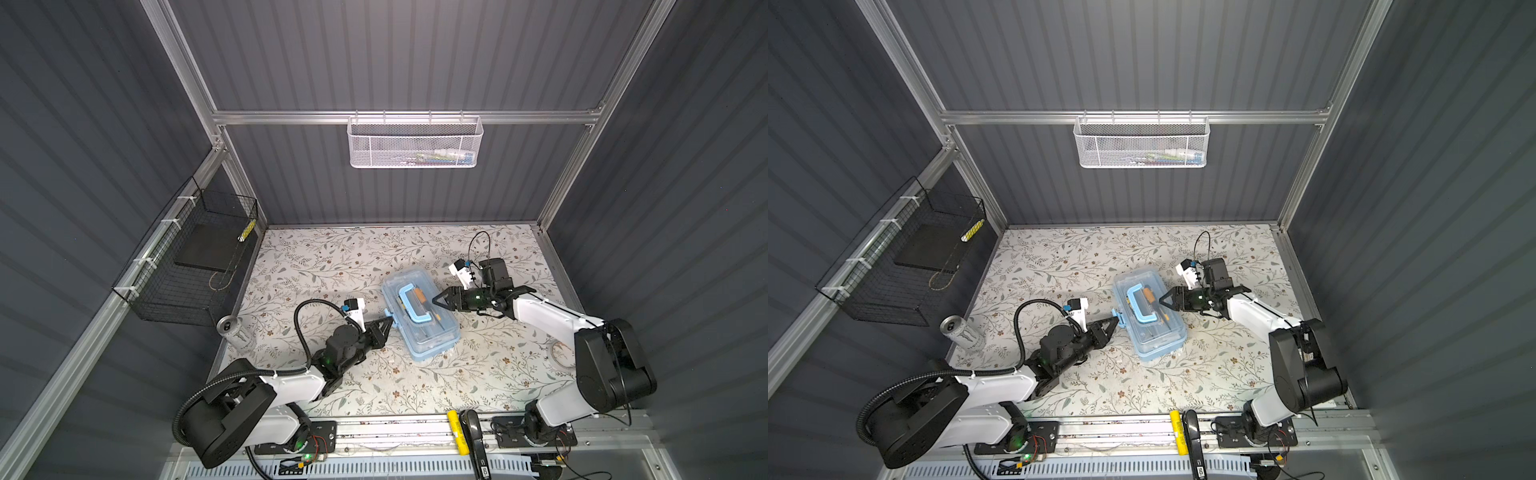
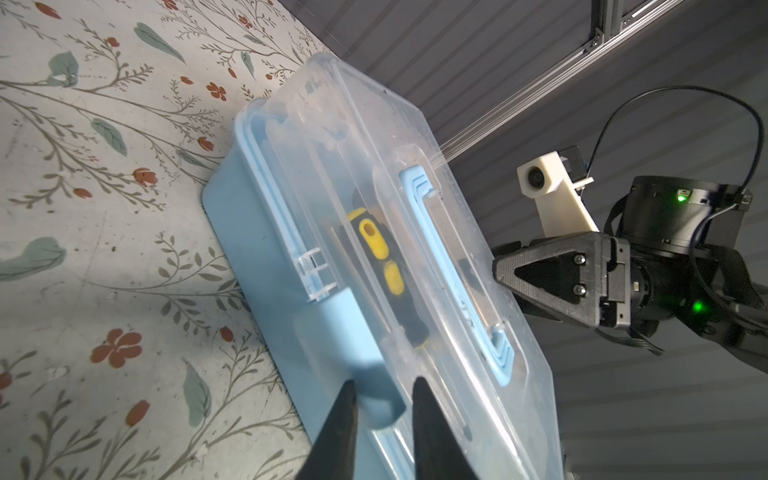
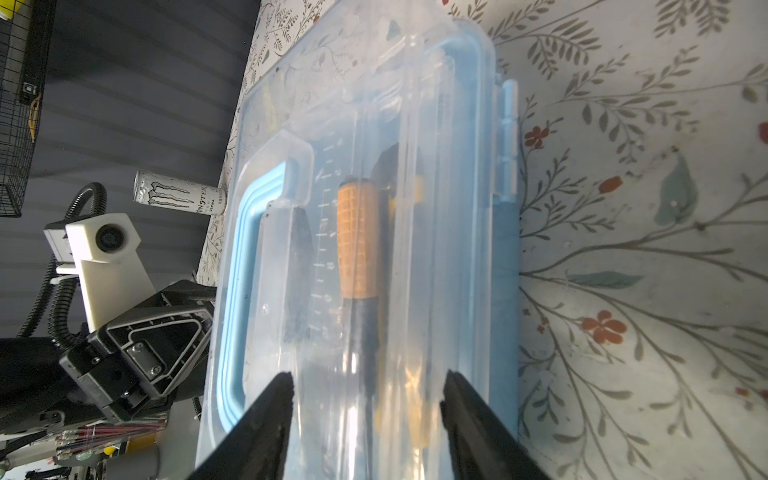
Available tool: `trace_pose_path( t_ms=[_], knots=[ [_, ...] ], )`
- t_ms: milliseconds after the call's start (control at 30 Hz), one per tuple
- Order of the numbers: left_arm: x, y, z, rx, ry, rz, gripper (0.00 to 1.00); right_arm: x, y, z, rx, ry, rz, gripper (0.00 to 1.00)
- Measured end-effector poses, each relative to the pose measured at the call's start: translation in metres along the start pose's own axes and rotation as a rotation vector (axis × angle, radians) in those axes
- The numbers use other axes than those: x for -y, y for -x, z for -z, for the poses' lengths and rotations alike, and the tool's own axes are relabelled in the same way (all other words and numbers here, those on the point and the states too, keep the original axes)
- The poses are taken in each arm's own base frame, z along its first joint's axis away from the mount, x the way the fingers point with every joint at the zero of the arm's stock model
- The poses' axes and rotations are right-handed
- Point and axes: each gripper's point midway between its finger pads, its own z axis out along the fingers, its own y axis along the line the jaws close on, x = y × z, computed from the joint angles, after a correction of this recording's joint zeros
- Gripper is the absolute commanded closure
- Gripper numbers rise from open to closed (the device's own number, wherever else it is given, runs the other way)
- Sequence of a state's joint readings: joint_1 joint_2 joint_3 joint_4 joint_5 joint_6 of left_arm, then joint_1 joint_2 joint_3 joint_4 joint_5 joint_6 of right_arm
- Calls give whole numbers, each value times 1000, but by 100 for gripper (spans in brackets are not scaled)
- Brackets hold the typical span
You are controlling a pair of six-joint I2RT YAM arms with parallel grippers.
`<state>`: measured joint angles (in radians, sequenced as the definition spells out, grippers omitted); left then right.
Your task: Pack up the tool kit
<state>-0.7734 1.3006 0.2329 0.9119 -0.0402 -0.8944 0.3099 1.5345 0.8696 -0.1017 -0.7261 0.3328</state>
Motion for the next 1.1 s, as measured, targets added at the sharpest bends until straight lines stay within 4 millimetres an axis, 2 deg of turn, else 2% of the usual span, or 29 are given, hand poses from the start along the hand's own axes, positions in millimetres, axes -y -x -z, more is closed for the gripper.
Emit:
trace_pose_path(
  t_ms=[133, 467, 1100],
  knots=[
    [0, 0, -1, 0, 0, 1, 82, 0, 0, 0, 1, 1, 0, 42],
    [5, 4, -3, 6, -9, -1, 80, 1, 1, 0, 1, 2, 0, 42],
    [-5, -7, -11, -39, 24, -10, 83, 1, 3, -2, 8, 10, 2, 42]
  ],
)
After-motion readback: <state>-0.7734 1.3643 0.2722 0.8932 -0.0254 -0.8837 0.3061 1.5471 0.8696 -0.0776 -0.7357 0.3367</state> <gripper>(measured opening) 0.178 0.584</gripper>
